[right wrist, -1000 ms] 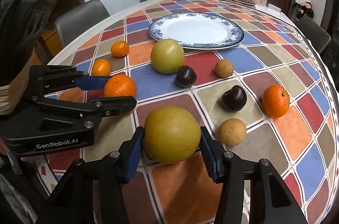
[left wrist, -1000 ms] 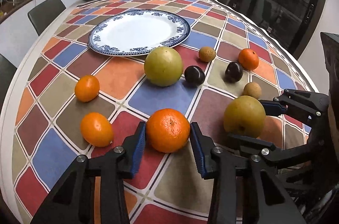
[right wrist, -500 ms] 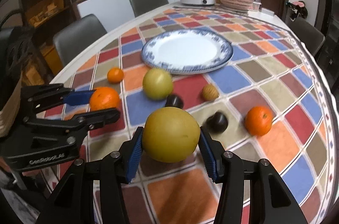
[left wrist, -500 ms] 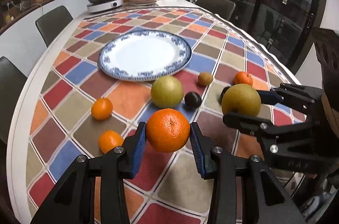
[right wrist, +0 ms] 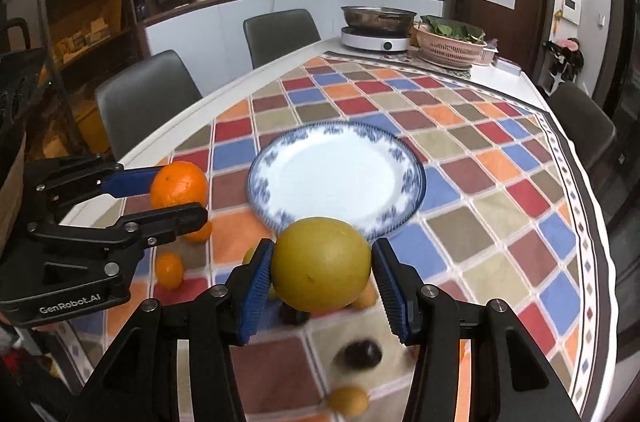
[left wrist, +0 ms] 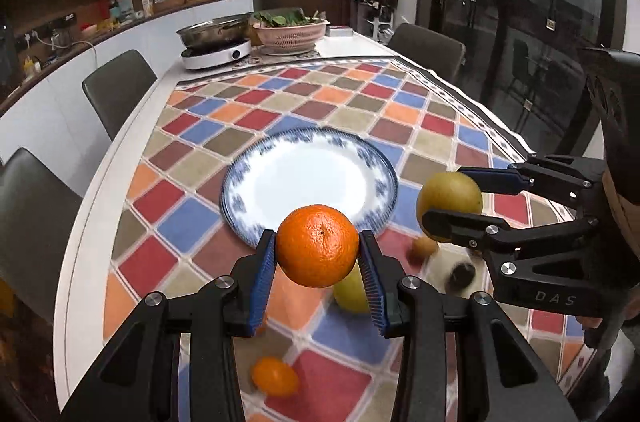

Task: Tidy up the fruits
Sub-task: 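Grasp the orange with the left tool and carry it over the plate, then lower the orange onto the plate and open the left tool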

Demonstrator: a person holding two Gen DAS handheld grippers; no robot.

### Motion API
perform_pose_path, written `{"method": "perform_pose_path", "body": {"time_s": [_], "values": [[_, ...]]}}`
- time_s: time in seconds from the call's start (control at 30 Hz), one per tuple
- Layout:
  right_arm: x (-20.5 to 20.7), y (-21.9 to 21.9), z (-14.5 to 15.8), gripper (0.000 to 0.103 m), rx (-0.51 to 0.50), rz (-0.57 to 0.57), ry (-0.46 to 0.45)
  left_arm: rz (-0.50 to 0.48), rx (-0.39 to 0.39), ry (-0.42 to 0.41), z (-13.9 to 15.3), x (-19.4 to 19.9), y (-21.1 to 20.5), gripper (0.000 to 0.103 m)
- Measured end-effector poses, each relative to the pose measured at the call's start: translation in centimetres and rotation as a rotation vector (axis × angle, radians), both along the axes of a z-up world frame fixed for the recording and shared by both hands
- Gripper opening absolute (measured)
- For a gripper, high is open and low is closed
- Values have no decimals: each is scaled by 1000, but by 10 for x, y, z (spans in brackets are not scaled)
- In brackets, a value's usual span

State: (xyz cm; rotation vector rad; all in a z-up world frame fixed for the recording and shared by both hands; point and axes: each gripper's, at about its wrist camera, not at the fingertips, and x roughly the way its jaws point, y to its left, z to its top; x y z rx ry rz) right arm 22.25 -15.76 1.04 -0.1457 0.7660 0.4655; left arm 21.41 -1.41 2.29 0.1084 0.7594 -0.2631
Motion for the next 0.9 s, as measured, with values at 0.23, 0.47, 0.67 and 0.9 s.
{"method": "perform_pose_path", "body": {"time_s": [0.23, 0.47, 0.67, 0.9], "values": [[48, 8, 11, 35, 11, -5, -2, 11, -27, 41, -1, 54, 7, 41], [112, 0, -14, 25, 42, -72, 115, 30, -39, 121, -27, 106, 7, 41], [126, -1, -38, 25, -7, -84, 178, 24, -48, 205, -56, 148, -4, 41], [140, -1, -50, 25, -12, -103, 209, 28, -31, 232, -68, 169, -9, 56]]}}
